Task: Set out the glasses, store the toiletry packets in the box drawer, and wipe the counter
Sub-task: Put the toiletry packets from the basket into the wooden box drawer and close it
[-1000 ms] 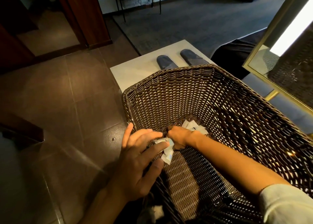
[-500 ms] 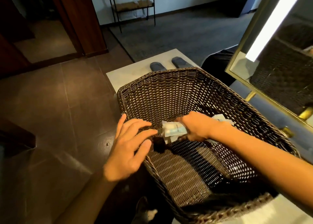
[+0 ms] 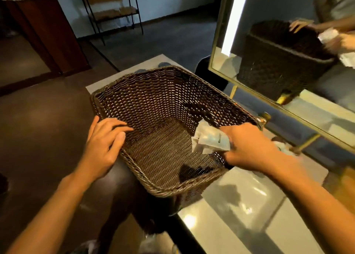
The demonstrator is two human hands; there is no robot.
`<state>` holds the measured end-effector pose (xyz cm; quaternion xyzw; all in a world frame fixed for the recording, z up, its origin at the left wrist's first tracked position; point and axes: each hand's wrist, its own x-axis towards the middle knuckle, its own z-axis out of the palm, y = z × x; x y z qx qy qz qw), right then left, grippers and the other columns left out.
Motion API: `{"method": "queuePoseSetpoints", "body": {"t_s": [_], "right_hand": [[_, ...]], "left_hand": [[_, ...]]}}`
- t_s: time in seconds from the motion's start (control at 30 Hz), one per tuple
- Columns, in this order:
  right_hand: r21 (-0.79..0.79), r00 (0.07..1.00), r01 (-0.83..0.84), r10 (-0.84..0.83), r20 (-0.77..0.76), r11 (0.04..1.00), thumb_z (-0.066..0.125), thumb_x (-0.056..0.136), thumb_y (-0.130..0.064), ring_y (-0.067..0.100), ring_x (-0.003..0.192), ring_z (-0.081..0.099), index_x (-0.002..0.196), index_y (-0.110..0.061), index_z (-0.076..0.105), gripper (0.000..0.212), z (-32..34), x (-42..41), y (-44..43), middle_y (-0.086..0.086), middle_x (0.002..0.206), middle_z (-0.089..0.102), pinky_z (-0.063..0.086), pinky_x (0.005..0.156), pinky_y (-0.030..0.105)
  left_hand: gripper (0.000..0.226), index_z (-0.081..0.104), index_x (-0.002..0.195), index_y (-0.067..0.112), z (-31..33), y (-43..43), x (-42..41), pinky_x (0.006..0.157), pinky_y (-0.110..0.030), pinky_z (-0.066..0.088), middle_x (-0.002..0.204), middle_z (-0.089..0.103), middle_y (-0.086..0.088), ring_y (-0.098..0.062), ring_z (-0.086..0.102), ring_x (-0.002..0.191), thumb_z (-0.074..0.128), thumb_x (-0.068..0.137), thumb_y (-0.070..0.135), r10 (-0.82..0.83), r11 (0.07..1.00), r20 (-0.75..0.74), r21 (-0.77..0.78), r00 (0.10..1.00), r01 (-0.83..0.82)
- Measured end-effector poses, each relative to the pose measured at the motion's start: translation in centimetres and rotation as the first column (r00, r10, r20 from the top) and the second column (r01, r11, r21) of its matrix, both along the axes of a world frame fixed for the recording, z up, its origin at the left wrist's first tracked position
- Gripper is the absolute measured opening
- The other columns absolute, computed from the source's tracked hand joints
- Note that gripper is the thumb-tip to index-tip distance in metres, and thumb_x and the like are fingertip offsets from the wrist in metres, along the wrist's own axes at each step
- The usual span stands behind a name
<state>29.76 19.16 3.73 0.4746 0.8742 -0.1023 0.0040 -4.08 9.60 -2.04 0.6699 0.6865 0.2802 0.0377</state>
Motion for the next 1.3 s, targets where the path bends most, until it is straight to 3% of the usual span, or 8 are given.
{"method": "queuePoseSetpoints", "body": {"t_s": [0.17, 0.3, 0.4, 0.53, 0.7, 1.0, 1.17, 1.3], "right_hand": [[0.16, 0.967, 0.133, -0.092, -0.239, 0.978, 0.071, 0.066, -0.022, 0.028, 0.075, 0.061, 0.083, -0.024, 0.048, 0.029, -2.7, 0.5, -2.1, -0.004, 0.076, 0.06, 0.047, 0.06, 0.034], [0.179, 0.954, 0.181, -0.128, -0.272, 0.967, 0.07, 0.069, -0.021, 0.024, 0.076, 0.059, 0.083, -0.029, 0.042, 0.033, -3.0, 0.0, -2.6, -0.008, 0.074, 0.051, 0.036, 0.06, 0.029], [0.185, 0.942, 0.239, -0.182, -0.281, 0.953, 0.069, 0.071, -0.019, 0.026, 0.079, 0.06, 0.083, -0.028, 0.042, 0.031, -3.1, -0.3, -3.0, -0.008, 0.076, 0.053, 0.036, 0.061, 0.03], [0.206, 0.921, 0.322, -0.255, -0.295, 0.924, 0.068, 0.073, -0.016, 0.029, 0.083, 0.062, 0.087, -0.021, 0.051, 0.022, -3.4, -0.7, -3.8, 0.0, 0.084, 0.065, 0.04, 0.06, 0.032], [0.239, 0.863, 0.443, -0.338, -0.377, 0.864, 0.069, 0.079, -0.019, 0.034, 0.089, 0.064, 0.095, -0.014, 0.06, 0.019, -3.6, -1.6, -4.9, 0.008, 0.092, 0.07, 0.051, 0.067, 0.04], [0.2, 0.809, 0.425, -0.271, -0.522, 0.883, 0.07, 0.082, -0.006, 0.033, 0.083, 0.066, 0.094, -0.008, 0.067, 0.013, -3.6, 3.1, -10.6, 0.011, 0.091, 0.072, 0.05, 0.069, 0.035], [0.059, 0.832, 0.48, -0.433, -0.346, 0.875, 0.071, 0.091, -0.022, 0.021, 0.097, 0.065, 0.111, -0.02, 0.066, 0.021, -4.4, 11.9, -12.8, 0.002, 0.106, 0.072, 0.054, 0.08, 0.037], [-0.018, 0.787, 0.574, -0.557, -0.265, 0.819, 0.073, 0.089, -0.027, 0.017, 0.095, 0.063, 0.101, -0.031, 0.061, 0.018, -5.3, 20.7, -13.8, -0.002, 0.106, 0.069, 0.049, 0.072, 0.025]], "left_hand": [[0.058, 0.077, 0.111, 0.015, 1.1, -0.8, 2.7, 0.122, -0.058, 0.013, 0.123, 0.07, -0.004, -0.032, 0.052, 0.13, 0.03, 0.094, 0.046, 0.044, 0.998, 0.02, -0.042, 0.999, -0.043], [0.044, 0.072, 0.118, 0.026, 1.9, -3.7, 8.0, 0.123, -0.052, 0.02, 0.125, 0.067, 0.01, -0.012, 0.058, 0.123, 0.041, 0.097, 0.05, -0.115, 0.993, 0.021, 0.04, 0.993, 0.114], [0.048, 0.061, 0.133, 0.031, 0.8, -6.3, 12.7, 0.119, -0.052, 0.028, 0.132, 0.062, 0.012, -0.01, 0.057, 0.125, 0.046, 0.096, 0.057, -0.243, 0.968, -0.109, 0.033, 0.964, 0.248], [0.066, 0.043, 0.151, 0.031, -0.6, -7.3, 14.2, 0.105, -0.053, 0.042, 0.134, 0.063, 0.004, -0.026, 0.061, 0.118, 0.054, 0.09, 0.054, -0.24, 0.97, -0.378, -0.056, 0.894, 0.236], [0.07, 0.039, 0.152, 0.028, -0.4, -7.3, 13.7, 0.097, -0.049, 0.044, 0.131, 0.062, 0.001, -0.027, 0.061, 0.112, 0.054, 0.088, 0.052, -0.245, 0.969, -0.404, -0.07, 0.882, 0.237], [0.076, 0.026, 0.157, 0.034, 0.9, -7.6, 13.8, 0.102, -0.046, 0.04, 0.144, 0.055, 0.004, -0.024, 0.053, 0.128, 0.046, 0.09, 0.062, -0.288, 0.956, -0.364, -0.16, 0.886, 0.245], [0.065, 0.038, 0.152, 0.034, 2.7, -7.9, 17.2, 0.117, -0.05, 0.029, 0.152, 0.048, 0.002, -0.023, 0.044, 0.14, 0.049, 0.093, 0.059, -0.366, 0.929, -0.25, -0.161, 0.896, 0.334], [0.053, 0.055, 0.14, 0.031, 3.3, -7.2, 24.6, 0.111, -0.045, 0.04, 0.139, 0.059, 0.009, -0.017, 0.055, 0.128, 0.053, 0.093, 0.057, -0.521, 0.851, -0.091, -0.134, 0.849, 0.508]]}}
